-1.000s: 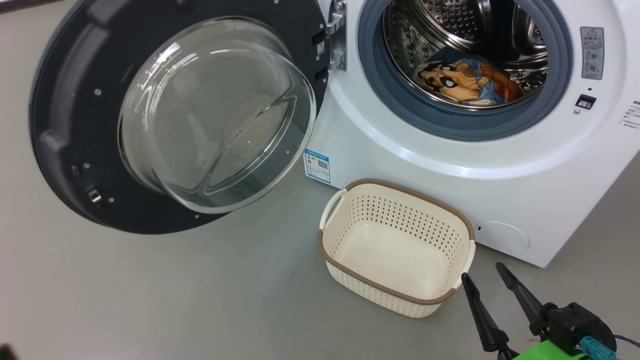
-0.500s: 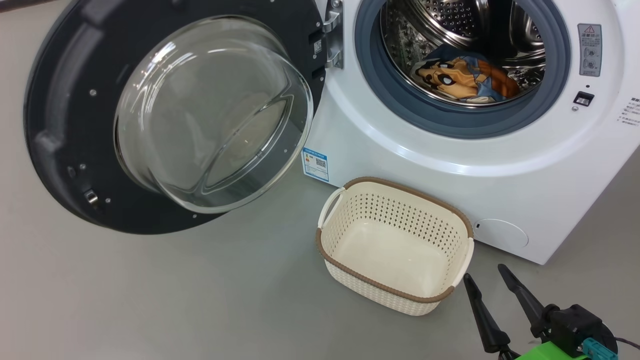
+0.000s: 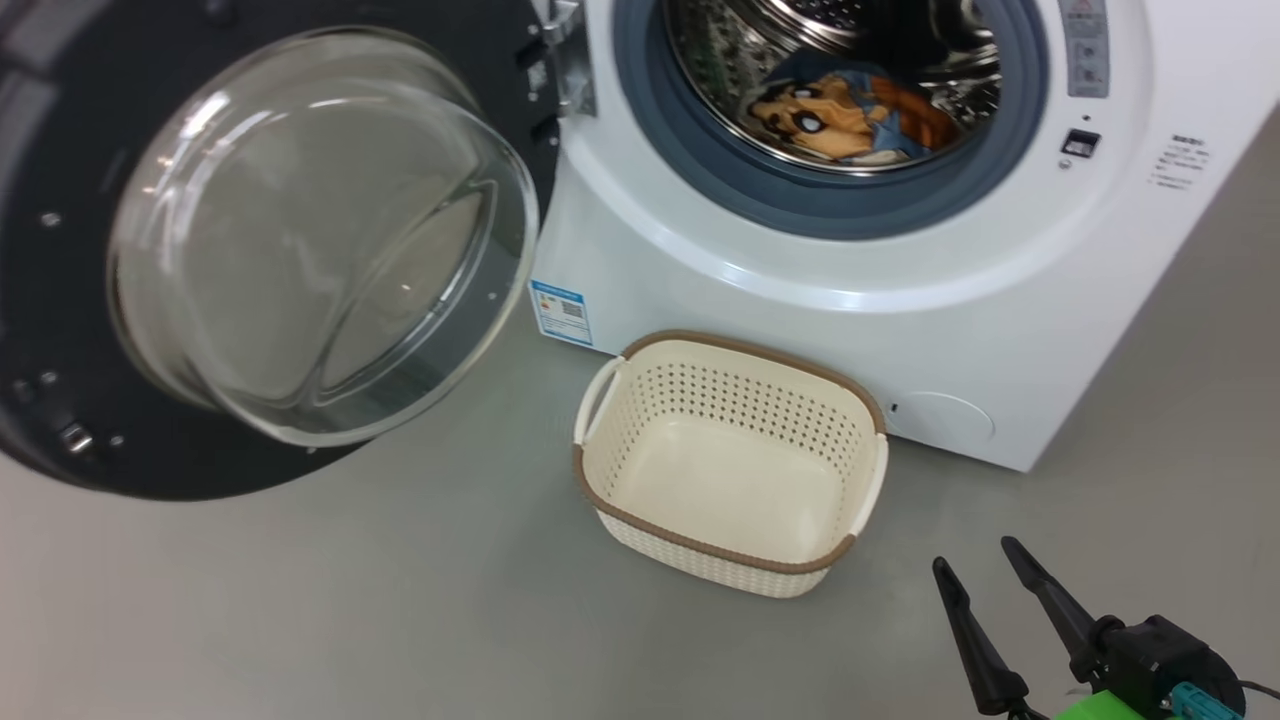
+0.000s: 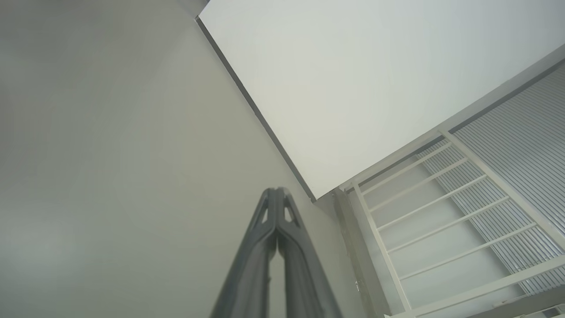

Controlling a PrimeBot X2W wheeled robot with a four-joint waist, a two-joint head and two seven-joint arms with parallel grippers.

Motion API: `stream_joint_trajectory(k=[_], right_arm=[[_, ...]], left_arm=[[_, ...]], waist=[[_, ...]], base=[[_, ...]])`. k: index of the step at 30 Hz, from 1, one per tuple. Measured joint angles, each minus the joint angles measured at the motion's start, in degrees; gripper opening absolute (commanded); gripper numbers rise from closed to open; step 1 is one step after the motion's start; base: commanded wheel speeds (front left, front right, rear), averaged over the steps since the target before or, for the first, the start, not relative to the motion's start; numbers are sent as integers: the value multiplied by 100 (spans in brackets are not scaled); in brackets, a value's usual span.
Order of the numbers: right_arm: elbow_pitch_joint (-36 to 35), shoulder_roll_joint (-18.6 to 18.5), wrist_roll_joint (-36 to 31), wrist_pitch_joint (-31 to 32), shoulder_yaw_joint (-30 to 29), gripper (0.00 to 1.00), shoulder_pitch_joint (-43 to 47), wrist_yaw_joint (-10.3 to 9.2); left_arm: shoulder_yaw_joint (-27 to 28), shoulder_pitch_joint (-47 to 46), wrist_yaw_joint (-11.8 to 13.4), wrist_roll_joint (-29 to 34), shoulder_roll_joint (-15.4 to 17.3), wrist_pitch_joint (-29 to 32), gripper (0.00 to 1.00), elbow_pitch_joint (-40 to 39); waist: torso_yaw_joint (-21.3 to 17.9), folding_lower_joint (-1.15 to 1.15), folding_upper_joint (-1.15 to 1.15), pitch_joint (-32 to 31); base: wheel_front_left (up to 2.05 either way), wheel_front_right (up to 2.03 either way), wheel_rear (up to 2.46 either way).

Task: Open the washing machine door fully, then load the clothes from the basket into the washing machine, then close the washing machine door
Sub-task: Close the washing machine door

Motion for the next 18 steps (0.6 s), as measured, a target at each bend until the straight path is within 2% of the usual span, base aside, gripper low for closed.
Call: stream_joint_trajectory(k=[6, 18], right_arm=[[-4, -185, 13, 0, -4, 100, 1, 0], [-107, -500, 158, 0, -41, 100, -44, 0]], left_arm=[[221, -325, 89, -241, 343, 205, 0, 62], [355, -720, 214, -730, 420, 955, 0, -151]], waist=[[-260, 0, 0, 229], [-539, 0, 0, 816]], base=[[0, 0, 0], [0, 0, 0]])
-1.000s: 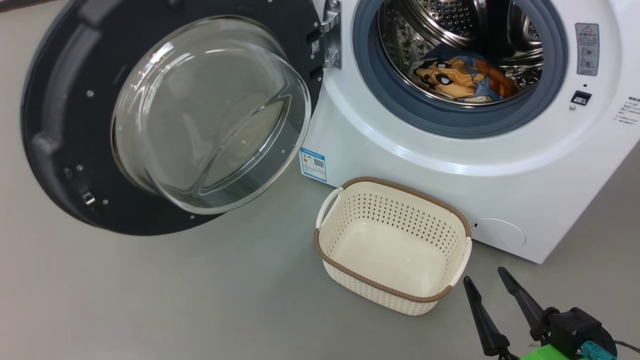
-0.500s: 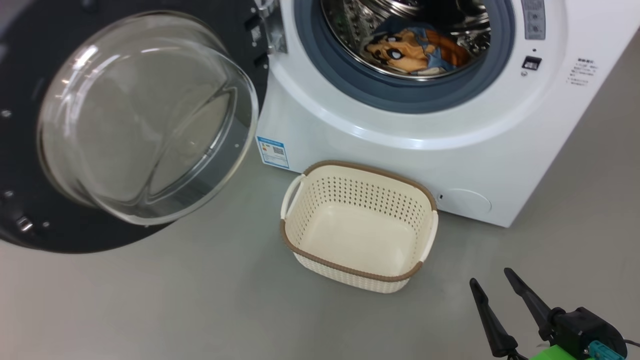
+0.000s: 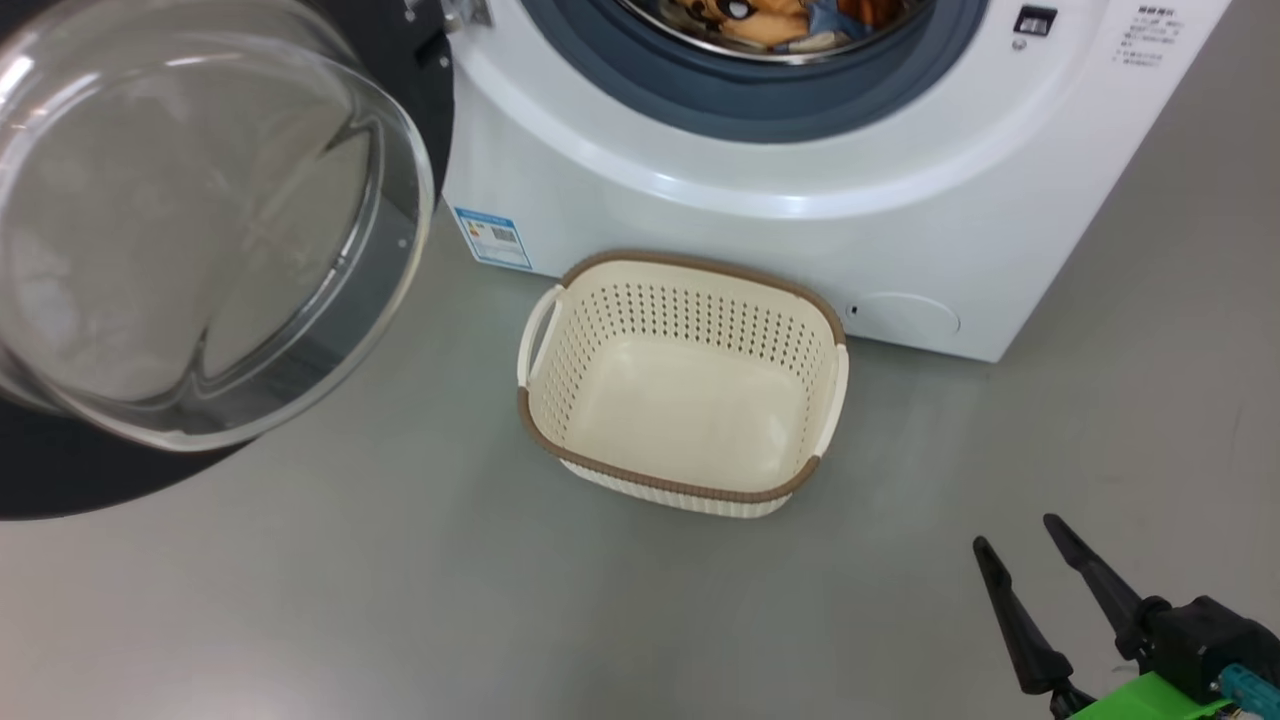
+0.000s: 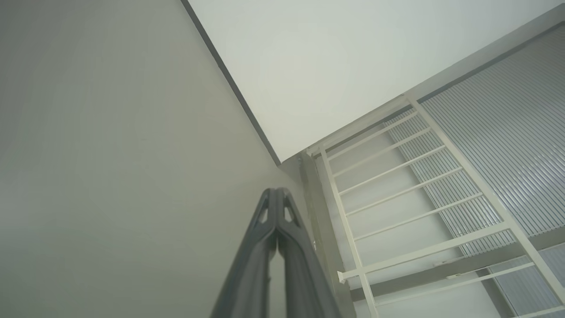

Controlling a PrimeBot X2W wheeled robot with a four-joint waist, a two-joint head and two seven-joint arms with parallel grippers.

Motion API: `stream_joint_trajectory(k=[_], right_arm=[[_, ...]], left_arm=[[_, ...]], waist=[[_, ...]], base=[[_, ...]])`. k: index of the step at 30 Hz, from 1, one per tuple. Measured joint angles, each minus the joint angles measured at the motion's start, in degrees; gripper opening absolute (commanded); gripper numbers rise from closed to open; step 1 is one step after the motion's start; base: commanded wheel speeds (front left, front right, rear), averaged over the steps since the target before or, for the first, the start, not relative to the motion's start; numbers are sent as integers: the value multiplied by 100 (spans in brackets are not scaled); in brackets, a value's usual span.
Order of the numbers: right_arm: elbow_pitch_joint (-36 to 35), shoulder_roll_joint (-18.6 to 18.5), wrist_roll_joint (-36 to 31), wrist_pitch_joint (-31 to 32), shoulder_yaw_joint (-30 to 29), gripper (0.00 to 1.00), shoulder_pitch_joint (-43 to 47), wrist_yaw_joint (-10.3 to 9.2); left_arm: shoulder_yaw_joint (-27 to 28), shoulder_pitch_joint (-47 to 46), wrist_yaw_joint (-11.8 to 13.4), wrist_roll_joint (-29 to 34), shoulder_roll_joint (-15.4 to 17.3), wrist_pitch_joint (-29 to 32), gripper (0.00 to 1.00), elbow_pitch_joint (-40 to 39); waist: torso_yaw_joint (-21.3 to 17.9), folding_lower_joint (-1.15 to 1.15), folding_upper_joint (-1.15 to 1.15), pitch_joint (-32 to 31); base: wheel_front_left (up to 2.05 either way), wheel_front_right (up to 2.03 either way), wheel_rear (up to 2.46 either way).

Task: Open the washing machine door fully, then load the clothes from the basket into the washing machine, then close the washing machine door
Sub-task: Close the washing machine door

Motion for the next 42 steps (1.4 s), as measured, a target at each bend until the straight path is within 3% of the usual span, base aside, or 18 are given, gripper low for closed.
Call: stream_joint_trajectory(k=[8, 29, 42], right_arm=[[-78, -236, 60, 0, -122, 100, -93, 0], [-104, -483, 181, 0, -121, 100, -204, 0], [-111, -556, 188, 0, -87, 100, -225, 0]], left_arm=[[126, -73, 138, -285, -71, 345, 0, -424], [477, 75, 959, -893, -264, 1510, 0, -1582], [255, 222, 1002, -886, -615, 1594, 0, -1735]], waist=[[-148, 0, 0, 481], [-334, 0, 0, 979], [-322, 0, 0, 1005]], base=[[0, 0, 0], [0, 0, 0], [0, 0, 0]])
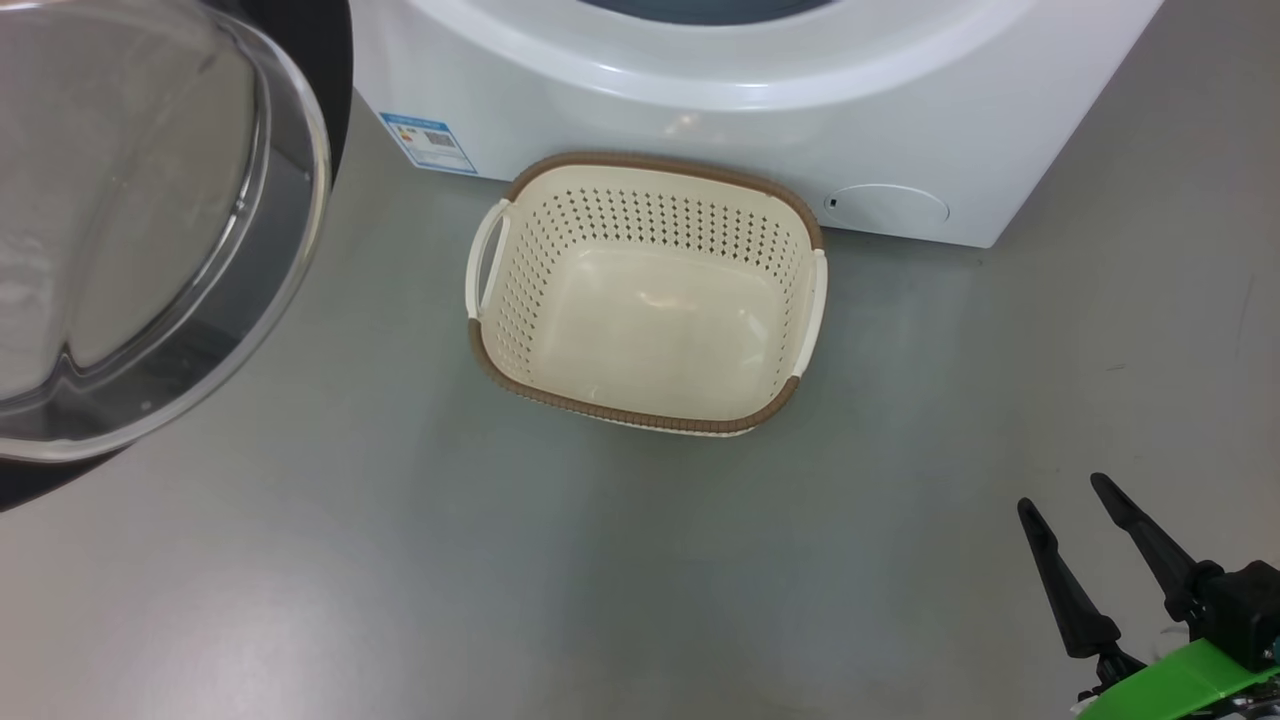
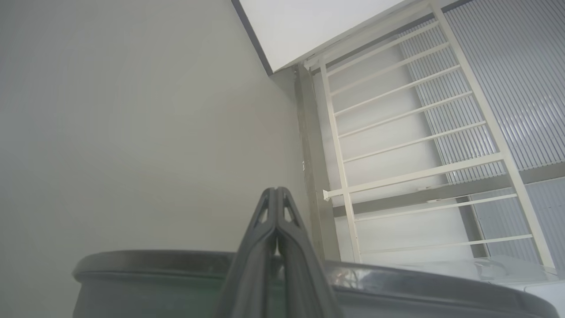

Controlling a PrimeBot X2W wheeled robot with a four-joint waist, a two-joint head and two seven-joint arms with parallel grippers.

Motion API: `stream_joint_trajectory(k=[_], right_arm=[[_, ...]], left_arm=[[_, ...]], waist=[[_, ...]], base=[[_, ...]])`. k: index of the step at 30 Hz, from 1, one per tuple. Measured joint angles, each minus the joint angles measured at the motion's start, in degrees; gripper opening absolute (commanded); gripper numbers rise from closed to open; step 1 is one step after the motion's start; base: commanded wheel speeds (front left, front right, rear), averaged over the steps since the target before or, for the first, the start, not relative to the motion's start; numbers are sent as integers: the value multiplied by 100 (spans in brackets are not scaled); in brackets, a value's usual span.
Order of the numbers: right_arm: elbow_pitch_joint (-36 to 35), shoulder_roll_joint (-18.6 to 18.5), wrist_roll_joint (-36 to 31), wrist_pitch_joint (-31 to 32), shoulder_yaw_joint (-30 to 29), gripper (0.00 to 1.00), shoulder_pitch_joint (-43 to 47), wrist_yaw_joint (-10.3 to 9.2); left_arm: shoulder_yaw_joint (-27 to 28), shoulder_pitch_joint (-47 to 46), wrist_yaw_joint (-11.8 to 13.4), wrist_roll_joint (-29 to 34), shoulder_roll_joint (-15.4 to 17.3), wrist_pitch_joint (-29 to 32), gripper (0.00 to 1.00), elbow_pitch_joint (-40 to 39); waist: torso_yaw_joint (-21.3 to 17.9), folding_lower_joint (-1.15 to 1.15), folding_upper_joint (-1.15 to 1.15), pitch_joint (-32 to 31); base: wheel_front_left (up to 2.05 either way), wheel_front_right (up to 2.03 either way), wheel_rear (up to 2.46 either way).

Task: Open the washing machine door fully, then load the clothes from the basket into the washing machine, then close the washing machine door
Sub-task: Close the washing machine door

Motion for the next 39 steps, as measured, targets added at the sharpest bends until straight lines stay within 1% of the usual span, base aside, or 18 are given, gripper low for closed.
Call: stream_joint_trajectory(k=[9, 16, 20, 31, 39], right_arm=[[8, -36, 0, 0, 44, 100, -61, 0], [15, -36, 0, 0, 98, 100, -60, 0], [26, -36, 0, 0, 127, 100, -57, 0], [34, -71, 0, 0, 148, 100, -41, 0], [32, -105, 0, 0, 147, 100, -26, 0]], left_arm=[[-96, -1, -67, 5, -32, -56, 0, 204], [-208, 3, -179, 54, 43, -35, 0, 346], [-231, 35, -319, 53, 131, 191, 0, 355], [-242, 214, -358, -168, 176, 770, 0, 307], [-231, 298, -434, -223, 116, 811, 0, 227]], waist=[[-39, 0, 0, -68], [-53, 0, 0, -127], [-74, 0, 0, -175], [-75, 0, 0, -271], [-90, 0, 0, -309]], base=[[0, 0, 0], [0, 0, 0], [0, 0, 0], [0, 0, 0], [0, 0, 0]])
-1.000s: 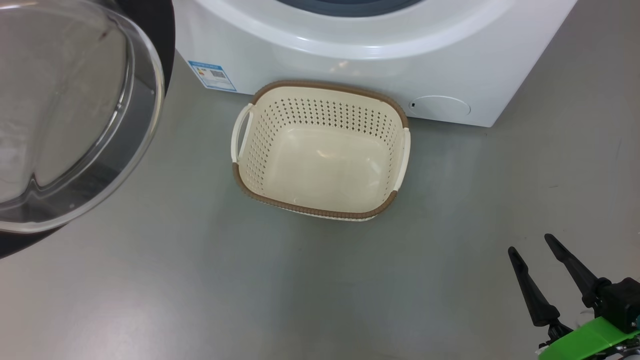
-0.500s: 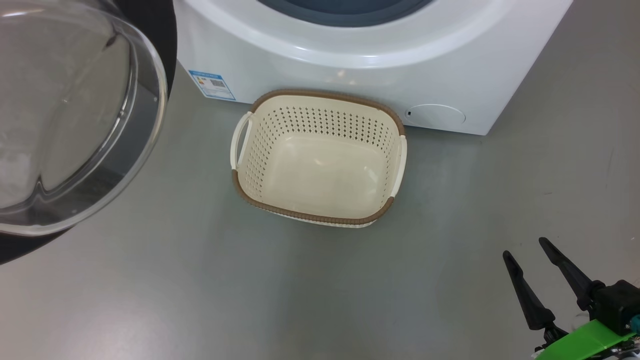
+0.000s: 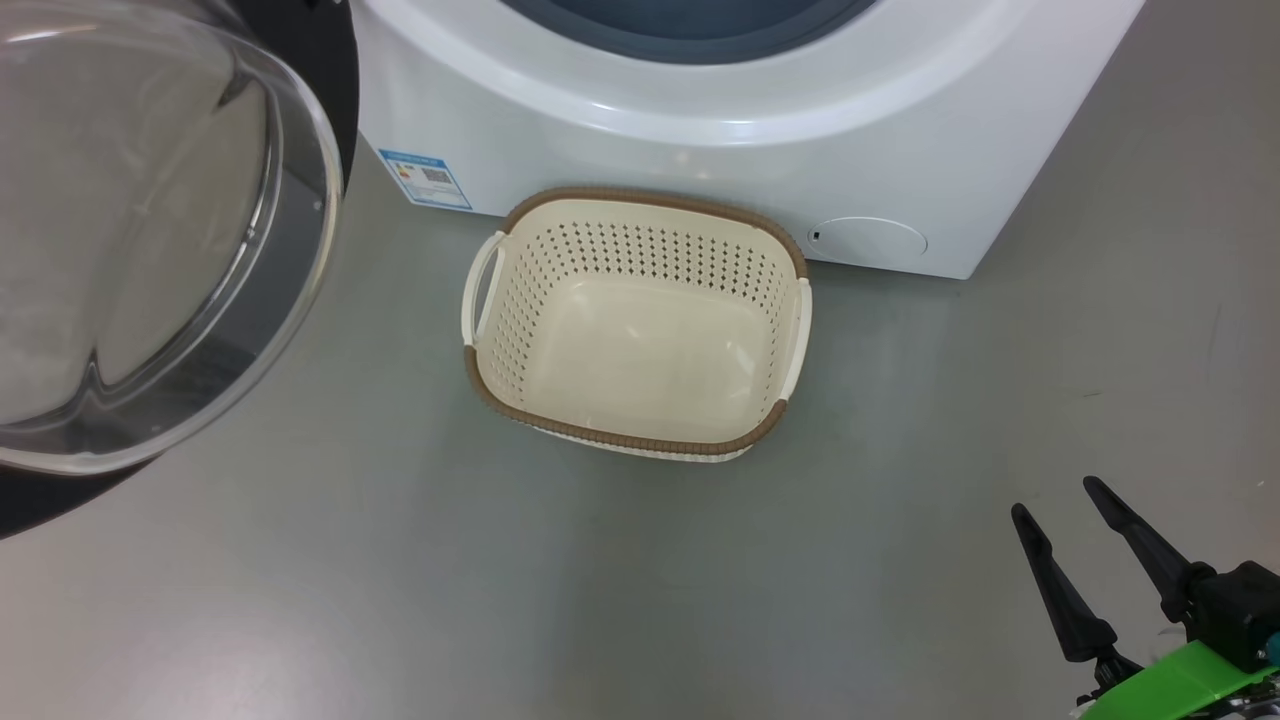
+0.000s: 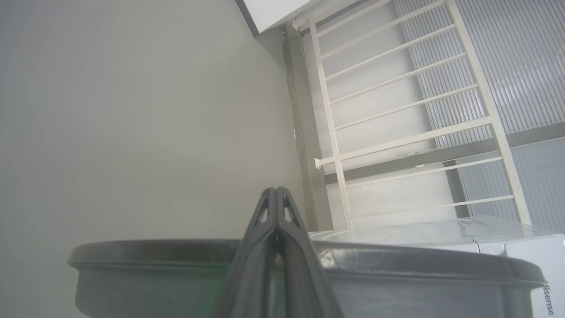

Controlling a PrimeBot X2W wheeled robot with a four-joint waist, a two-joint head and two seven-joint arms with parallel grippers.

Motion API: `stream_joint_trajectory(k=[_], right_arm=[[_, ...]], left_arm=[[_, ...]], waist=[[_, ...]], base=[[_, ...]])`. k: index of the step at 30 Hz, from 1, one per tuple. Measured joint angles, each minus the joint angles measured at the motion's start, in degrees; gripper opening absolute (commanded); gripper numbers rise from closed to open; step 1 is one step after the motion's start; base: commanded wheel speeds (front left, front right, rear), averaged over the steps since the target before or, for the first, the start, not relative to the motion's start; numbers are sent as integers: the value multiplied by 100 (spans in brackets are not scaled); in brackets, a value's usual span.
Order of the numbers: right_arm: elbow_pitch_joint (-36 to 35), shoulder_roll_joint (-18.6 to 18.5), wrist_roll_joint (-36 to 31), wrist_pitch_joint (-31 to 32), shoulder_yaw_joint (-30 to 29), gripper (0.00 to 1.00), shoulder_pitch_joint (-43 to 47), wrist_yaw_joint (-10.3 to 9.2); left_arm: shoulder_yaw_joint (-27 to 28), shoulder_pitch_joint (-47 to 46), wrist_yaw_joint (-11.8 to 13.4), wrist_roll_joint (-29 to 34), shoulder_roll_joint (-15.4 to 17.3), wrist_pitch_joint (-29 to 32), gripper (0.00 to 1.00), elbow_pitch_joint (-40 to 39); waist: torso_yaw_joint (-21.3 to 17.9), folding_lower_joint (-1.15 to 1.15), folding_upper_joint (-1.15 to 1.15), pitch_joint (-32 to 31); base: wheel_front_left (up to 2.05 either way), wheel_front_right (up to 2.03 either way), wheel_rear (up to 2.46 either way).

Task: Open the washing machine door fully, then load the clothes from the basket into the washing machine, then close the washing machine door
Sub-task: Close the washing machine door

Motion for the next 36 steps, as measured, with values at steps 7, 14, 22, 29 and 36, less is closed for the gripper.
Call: stream_joint_trajectory(k=[7, 14, 22, 29, 36], right_arm=[[-3, -18, 0, 0, -25, 100, 93, 0], [-5, -13, 0, 0, -33, 100, 119, 0], [10, 44, 0, 0, -55, 100, 119, 0], [89, 178, 0, 0, -59, 100, 118, 0], [127, 336, -3, 0, -92, 100, 119, 0]], left_arm=[[5, 1, -75, -181, -16, 202, 0, -30], [-48, 1, -64, -279, -43, 474, 0, -116], [-160, 19, 45, -459, -137, 905, 0, -309], [-299, 174, 144, -564, -255, 1276, 0, -564], [-541, 216, 187, -643, -488, 1513, 0, -792]], waist=[[-11, 0, 0, -24], [4, 0, 0, -51], [48, 0, 0, -92], [68, 0, 0, -230], [173, 0, 0, -385]], base=[[0, 0, 0], [0, 0, 0], [0, 0, 0], [0, 0, 0], [0, 0, 0]])
